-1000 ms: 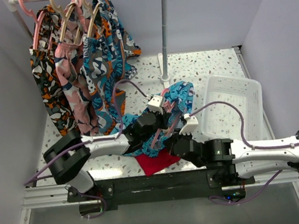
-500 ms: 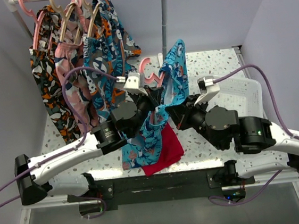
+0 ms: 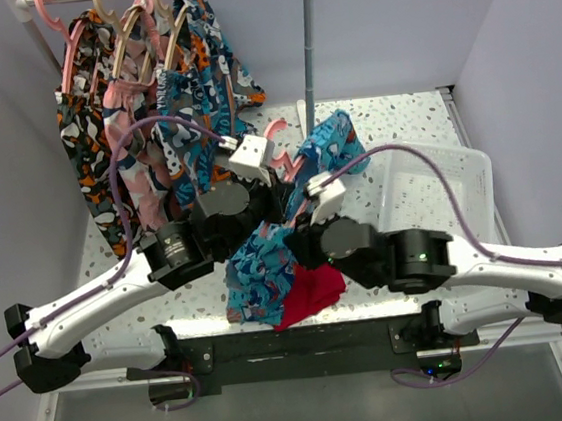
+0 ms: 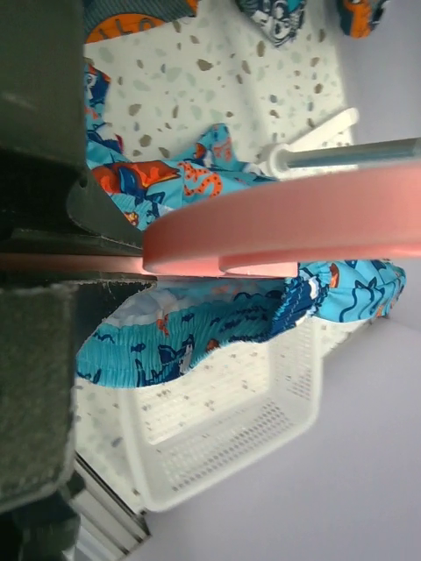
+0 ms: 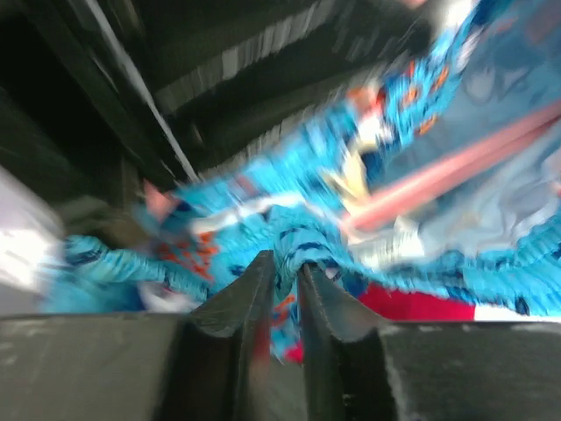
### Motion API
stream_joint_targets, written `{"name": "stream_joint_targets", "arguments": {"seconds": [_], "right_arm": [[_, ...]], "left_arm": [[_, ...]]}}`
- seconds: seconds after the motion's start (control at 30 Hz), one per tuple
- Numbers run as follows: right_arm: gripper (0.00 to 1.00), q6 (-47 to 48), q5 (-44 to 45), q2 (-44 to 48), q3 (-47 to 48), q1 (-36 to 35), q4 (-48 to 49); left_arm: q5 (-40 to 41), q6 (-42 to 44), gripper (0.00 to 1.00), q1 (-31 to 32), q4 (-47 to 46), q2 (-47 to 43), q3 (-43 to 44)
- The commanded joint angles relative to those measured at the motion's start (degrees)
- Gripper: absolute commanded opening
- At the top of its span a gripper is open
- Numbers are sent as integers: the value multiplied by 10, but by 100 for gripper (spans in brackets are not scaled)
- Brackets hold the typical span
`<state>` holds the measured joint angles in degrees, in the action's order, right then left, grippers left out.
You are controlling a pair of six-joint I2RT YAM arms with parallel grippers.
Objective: Place the shorts on the hanger
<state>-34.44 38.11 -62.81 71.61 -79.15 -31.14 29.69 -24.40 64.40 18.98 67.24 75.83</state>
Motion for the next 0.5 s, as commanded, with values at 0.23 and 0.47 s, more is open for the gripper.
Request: {"name": "stream_joint_targets", "arguments": {"seconds": [0.23,0.47], "right_arm": [[68,-9,-74,21,-81,-1,0],[70,-16,44,59,-61,14,-84]], "left_arm": [[-88,7,0,-30,11,-54,-129],[-97,11,0,-33,11,-73,-144]]}}
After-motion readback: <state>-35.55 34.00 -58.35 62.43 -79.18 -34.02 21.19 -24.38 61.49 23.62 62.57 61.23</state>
